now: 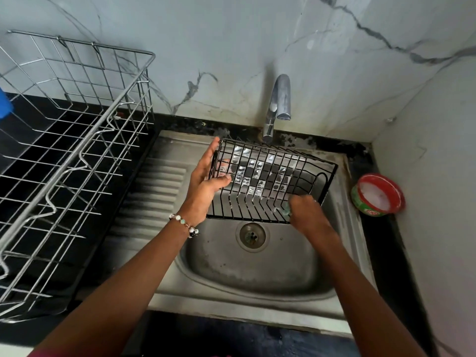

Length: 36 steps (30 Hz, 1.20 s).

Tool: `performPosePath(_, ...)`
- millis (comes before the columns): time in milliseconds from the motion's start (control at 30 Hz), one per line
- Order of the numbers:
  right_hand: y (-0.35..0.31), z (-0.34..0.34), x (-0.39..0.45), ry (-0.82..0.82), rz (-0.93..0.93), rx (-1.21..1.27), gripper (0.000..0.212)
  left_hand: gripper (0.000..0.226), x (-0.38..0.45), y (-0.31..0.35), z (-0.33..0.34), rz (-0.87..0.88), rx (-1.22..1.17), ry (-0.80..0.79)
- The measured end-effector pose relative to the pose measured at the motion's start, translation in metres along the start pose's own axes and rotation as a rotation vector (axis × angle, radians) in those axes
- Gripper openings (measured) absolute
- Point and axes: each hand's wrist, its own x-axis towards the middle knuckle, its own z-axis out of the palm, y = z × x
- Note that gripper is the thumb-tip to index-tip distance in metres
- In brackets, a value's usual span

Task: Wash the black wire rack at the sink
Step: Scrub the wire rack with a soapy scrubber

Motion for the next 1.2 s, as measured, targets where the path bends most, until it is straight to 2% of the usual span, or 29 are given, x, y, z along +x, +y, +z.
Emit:
performPosePath(200, -0.062, 0.0, -0.004, 0.04, 0.009, 0.191, 0.027, 0.083, -0.002, 0.001, 0.015, 0.026, 0.053, -0.038)
performPosePath(400, -0.126, 0.007, -0.01, 0.117, -0.214, 0.246, 0.033, 0.077, -0.003, 0.002, 0.023, 0.069, 0.017, -0.045)
performPosePath(533, -0.094, 0.015, -0.005, 0.037, -0.343, 0.525, 0.048, 0.073, 0.0, 0.003, 0.013, 0.089, 0.008, 0.017)
performPosePath(600, -0.066, 0.015, -0.007, -0.009, -0.374, 0.506, 0.041, 0.072, -0.002, 0.0, 0.01, 0.073, -0.026, 0.067)
performPosePath(700, -0.028, 0.018, -0.002, 0.104, -0.315, 0.31, 0.049, 0.07, -0.005, -0.004, 0.008, 0.047, -0.021, 0.079)
performPosePath(767, -0.009, 0.018, 0.0, 0.136, -0.199, 0.237, 0.052, 0.069, -0.004, -0.004, 0.007, 0.057, -0.04, 0.079)
performPosePath(967, -0.021, 0.007, -0.008, 0.152, 0.083, 0.105, 0.033, 0.068, -0.004, -0.002, 0.016, 0.08, 0.004, 0.083)
performPosePath(1067, -0.045, 0.007, -0.012, 0.167, 0.08, 0.107, 0.03, 0.07, -0.001, 0.001, 0.016, 0.102, -0.043, 0.092)
performPosePath(1200, -0.09, 0.011, -0.015, 0.158, -0.067, 0.275, 0.038, 0.076, 0.001, -0.001, 0.02, 0.101, -0.113, 0.106)
